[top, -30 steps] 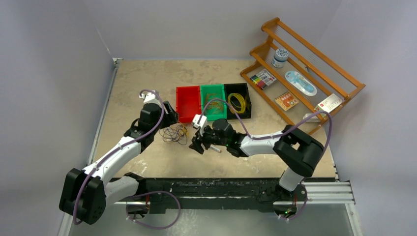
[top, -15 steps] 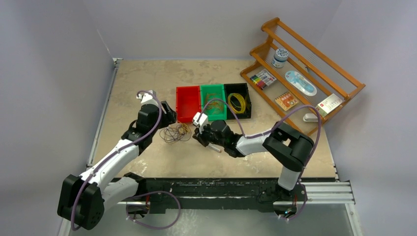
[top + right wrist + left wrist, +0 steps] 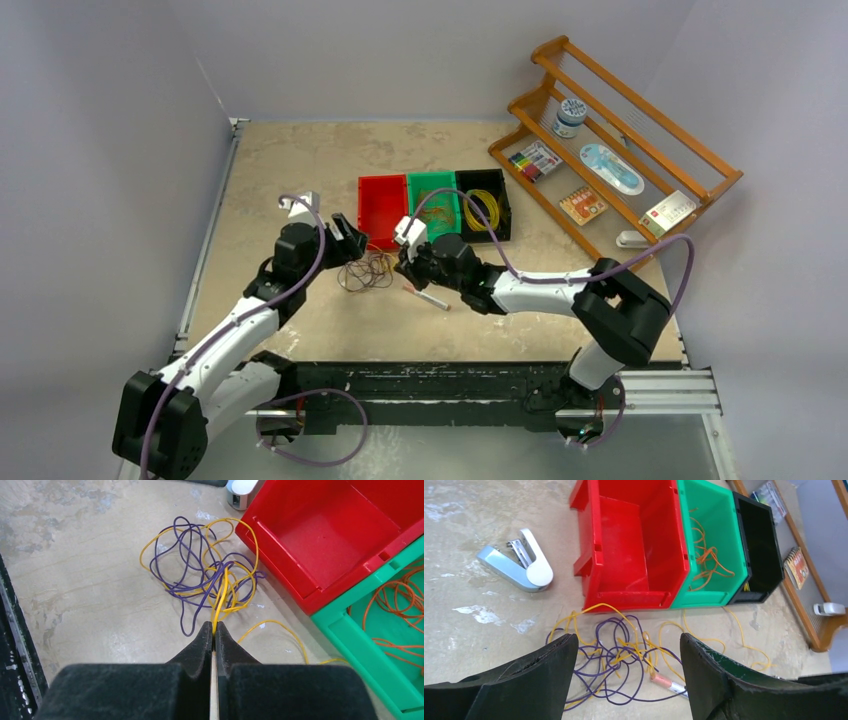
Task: Untangle the cables
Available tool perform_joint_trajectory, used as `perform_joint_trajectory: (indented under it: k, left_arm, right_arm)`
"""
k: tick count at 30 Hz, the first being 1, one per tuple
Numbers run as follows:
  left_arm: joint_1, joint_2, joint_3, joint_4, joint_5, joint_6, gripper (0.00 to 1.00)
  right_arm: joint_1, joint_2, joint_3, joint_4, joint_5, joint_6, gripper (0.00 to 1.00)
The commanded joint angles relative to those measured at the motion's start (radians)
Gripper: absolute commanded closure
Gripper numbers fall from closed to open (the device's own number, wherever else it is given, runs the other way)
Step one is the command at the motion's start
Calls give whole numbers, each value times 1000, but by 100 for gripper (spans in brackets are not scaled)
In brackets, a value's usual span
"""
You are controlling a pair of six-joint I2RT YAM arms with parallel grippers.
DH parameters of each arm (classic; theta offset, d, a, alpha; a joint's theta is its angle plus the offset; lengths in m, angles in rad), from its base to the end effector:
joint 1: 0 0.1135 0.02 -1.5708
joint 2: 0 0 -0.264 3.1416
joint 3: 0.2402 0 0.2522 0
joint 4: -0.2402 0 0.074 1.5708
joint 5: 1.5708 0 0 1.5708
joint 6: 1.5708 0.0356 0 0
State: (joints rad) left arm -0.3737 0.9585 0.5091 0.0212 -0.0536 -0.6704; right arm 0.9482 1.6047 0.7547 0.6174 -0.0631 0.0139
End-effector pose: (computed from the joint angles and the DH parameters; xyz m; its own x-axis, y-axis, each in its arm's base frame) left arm 0.2005 -0.0766 0.2317 -0.5012 -0.4699 -0.7267 0.0099 0.8366 -0.5478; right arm 0.1978 0.2794 0.2077 -0.1462 -0.1798 -0.9728 -0.8446 0.5347 0.0281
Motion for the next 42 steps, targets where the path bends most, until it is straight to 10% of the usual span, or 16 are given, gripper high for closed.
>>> perform_joint_trajectory:
  k: [1,42]
  left_arm:
    - [1,-49,-51,117,92,-6,26]
    - [-23,361,-101,543,155,-94,47]
  right_arm:
    - [-4,-18,118,-120,46,63,100]
    - [-112,-33,320,-317,-225,187,100]
